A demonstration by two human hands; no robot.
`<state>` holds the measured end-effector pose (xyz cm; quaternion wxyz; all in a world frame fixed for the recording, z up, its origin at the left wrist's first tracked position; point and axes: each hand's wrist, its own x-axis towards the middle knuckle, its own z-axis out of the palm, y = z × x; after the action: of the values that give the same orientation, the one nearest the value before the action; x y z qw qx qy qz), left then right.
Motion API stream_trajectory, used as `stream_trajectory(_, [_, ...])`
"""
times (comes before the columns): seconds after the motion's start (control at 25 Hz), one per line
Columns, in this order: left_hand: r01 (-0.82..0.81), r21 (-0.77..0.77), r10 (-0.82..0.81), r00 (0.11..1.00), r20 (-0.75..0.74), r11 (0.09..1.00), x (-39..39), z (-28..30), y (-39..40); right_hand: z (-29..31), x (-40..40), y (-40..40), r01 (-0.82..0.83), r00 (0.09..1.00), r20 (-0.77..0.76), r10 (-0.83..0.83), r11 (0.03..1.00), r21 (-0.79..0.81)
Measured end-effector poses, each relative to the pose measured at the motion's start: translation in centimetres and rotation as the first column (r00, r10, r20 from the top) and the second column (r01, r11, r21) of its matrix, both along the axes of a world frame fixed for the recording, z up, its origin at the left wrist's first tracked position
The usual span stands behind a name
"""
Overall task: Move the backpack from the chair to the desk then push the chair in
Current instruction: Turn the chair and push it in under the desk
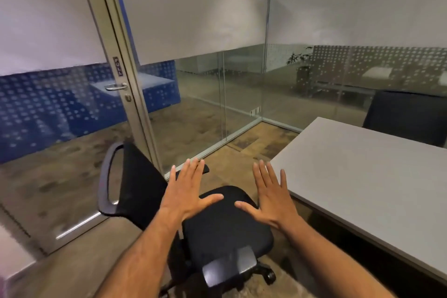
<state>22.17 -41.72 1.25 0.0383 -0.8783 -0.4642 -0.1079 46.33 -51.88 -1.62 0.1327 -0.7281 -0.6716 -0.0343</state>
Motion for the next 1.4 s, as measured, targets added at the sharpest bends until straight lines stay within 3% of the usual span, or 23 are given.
stream_trajectory(0.28, [-0.095,-0.048,0.097,0.994,0.043,0.994,-17.5,-0.6,6.0,-0.9,-16.4,9.0,-0.100,0.993,-0.055,0.101,0.995,0.024])
stream_trajectory(0.44, [-0.067,-0.082,0.074,0.994,0.082,0.994,-22.6,-1.3,10.7,-1.4,-21.7,14.8,-0.138,0.987,-0.084,0.138,0.990,0.004])
stream_trajectory(0.6, [0.012,-0.114,-0.003,0.997,0.084,0.993,-25.4,-1.7,17.3,-2.1,-26.0,21.3,-0.122,0.965,-0.235,0.115,0.993,-0.012])
stream_trajectory(0.8, [0.125,-0.190,-0.111,0.990,0.082,0.974,-26.9,-1.2,26.1,-2.2,-30.9,28.9,-0.010,0.898,-0.434,-0.073,0.983,-0.184])
stream_trajectory(1.04, [0.340,-0.258,-0.338,0.940,0.051,0.905,-26.1,-1.1,35.0,-2.6,-32.8,32.9,0.138,0.861,-0.414,-0.297,0.918,-0.372])
stream_trajectory(1.24, [0.560,-0.330,-0.598,0.802,-0.015,0.760,-23.4,-2.0,40.9,-3.1,-33.3,34.1,0.309,0.815,-0.341,-0.468,0.849,-0.429])
stream_trajectory(1.4, [0.690,-0.393,-0.746,0.666,0.015,0.608,-21.9,-2.9,43.6,-2.7,-34.8,34.1,0.442,0.745,-0.288,-0.602,0.768,-0.463])
